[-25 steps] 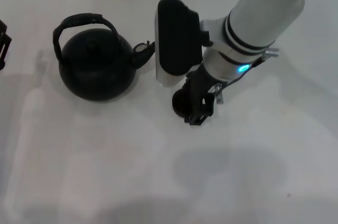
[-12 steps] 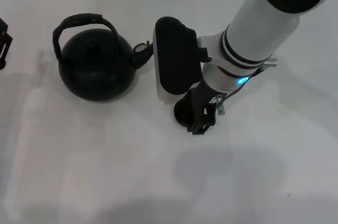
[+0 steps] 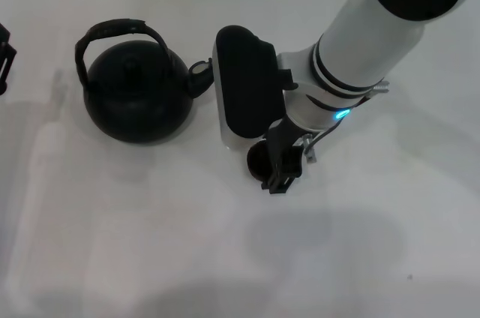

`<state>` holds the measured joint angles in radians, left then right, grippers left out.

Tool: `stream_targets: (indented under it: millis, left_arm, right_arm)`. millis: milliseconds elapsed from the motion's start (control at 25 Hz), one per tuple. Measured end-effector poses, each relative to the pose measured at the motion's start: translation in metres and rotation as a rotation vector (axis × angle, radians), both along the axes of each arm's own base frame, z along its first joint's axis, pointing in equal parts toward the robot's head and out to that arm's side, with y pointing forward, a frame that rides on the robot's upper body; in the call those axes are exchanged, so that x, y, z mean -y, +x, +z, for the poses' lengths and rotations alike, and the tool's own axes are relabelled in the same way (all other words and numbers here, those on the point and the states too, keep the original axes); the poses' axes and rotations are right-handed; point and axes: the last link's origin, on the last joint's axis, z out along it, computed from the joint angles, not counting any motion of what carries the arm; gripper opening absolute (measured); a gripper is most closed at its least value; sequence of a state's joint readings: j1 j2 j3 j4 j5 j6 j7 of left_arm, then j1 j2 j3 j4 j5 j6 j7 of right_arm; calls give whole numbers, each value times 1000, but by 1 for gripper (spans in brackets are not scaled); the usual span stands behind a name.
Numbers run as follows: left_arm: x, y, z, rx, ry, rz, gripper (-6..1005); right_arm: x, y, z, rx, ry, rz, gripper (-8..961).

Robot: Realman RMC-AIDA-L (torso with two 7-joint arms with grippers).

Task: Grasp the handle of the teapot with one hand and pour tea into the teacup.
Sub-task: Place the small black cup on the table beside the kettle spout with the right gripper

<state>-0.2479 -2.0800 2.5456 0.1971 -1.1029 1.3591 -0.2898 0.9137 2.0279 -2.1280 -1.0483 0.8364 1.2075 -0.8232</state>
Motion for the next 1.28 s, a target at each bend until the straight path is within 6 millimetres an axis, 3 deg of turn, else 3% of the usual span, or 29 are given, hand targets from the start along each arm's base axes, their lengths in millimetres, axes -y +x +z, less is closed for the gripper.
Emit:
stream_targets:
  millis: [400, 960, 1160, 1200, 1280]
  left_arm:
    - [-1, -1, 2, -6, 4, 3, 802]
    - [-1, -1, 2, -8, 4, 4, 803]
    - [2, -3, 2, -6, 11, 12, 803]
    - [3, -3, 2, -6, 12, 14, 803]
    - [3, -4, 2, -5, 13, 15, 803]
  right_arm:
    - [-15, 5, 22, -132, 59, -121, 868]
    - [-9, 12, 33, -208, 39, -194, 867]
    - [-20, 17, 55, -388, 94, -278, 865]
    - [-30, 26, 74, -515, 159, -354, 864]
    - [-30, 26, 74, -515, 159, -354, 864]
